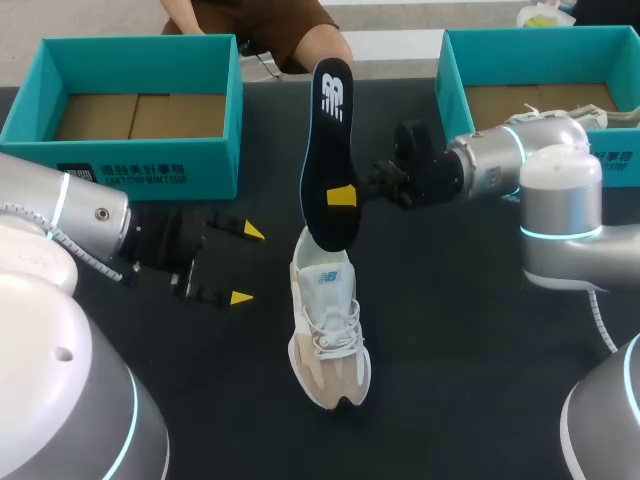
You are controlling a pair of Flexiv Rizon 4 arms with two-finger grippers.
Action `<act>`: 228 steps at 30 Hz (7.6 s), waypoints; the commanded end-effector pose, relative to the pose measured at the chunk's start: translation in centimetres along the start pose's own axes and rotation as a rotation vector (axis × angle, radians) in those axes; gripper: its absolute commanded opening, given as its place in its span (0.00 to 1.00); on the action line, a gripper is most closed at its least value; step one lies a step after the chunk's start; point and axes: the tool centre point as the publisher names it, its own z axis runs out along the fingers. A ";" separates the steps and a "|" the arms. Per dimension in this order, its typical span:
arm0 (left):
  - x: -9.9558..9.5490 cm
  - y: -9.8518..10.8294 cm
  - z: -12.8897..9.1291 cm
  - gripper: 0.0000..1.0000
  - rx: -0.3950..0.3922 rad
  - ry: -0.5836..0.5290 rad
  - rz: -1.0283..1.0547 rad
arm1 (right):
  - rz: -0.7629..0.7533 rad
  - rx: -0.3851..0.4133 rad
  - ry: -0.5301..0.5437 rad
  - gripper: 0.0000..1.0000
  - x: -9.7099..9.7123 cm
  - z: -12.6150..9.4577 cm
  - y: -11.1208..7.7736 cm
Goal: Take the shoe out of the shoebox, open the shoe tongue, remove and reinsert the insole, then place the shoe into the shoebox
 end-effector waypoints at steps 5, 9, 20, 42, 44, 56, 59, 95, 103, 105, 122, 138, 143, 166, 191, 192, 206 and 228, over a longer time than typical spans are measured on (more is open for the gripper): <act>0.0 -0.2 -0.1 1.00 -0.019 0.015 -0.022 | 0.000 0.001 0.000 0.00 0.0 0.1 0.0; -0.2 -0.8 -0.6 1.00 -0.062 0.047 -0.067 | -0.006 -0.003 -0.011 0.00 -0.1 0.2 -0.2; -0.3 -2.5 -0.8 1.00 -0.115 0.056 -0.115 | 0.022 0.011 -0.006 0.00 -0.6 1.1 -1.9; -1.7 -2.7 0.5 1.00 -0.150 0.025 -0.131 | 0.003 0.024 -0.006 0.00 -2.4 2.4 -3.9; -1.7 -2.7 0.5 1.00 -0.150 0.025 -0.131 | 0.003 0.024 -0.006 0.00 -2.4 2.4 -3.9; -1.7 -2.7 0.5 1.00 -0.150 0.025 -0.131 | -0.019 0.047 -0.085 0.00 -2.5 2.4 -3.7; -1.7 -2.7 0.5 1.00 -0.150 0.025 -0.131 | -0.006 0.059 -0.098 0.00 -2.4 2.5 -3.6; -1.7 -2.7 0.5 1.00 -0.150 0.025 -0.131 | 0.202 0.005 -0.209 0.00 -0.9 3.5 -11.6; -1.7 -2.7 0.5 1.00 -0.150 0.025 -0.131 | 0.258 0.005 -0.211 0.00 -0.3 3.5 -12.8; -1.7 -2.7 0.5 1.00 -0.150 0.025 -0.131 | 0.256 0.005 -0.216 0.00 -0.3 3.3 -12.6; -1.7 -2.7 0.5 1.00 -0.150 0.025 -0.131 | 0.195 0.057 -0.213 0.19 -1.1 2.7 -10.2; -1.7 -2.7 0.5 1.00 -0.150 0.025 -0.131 | 0.189 0.115 -0.157 0.15 -2.8 1.6 -8.3; -1.7 -2.7 0.5 1.00 -0.150 0.025 -0.131 | 0.240 0.110 -0.150 0.00 -2.4 1.8 -9.7; -1.7 -2.7 0.5 1.00 -0.150 0.025 -0.131 | 0.340 0.162 -0.156 0.24 -1.4 2.2 -10.2; -1.7 -2.7 0.5 1.00 -0.150 0.025 -0.131 | 0.548 0.305 -0.037 0.00 -0.8 1.6 -10.8; -1.7 -2.7 0.5 1.00 -0.150 0.025 -0.131 | 0.567 0.310 -0.029 0.00 -0.6 1.7 -11.1; -1.7 -2.7 0.5 1.00 -0.150 0.025 -0.131 | 0.615 0.337 -0.029 0.13 0.2 2.0 -11.5; -1.7 -2.7 0.5 1.00 -0.150 0.025 -0.131 | 0.542 0.381 -0.035 0.04 -1.5 1.4 -8.9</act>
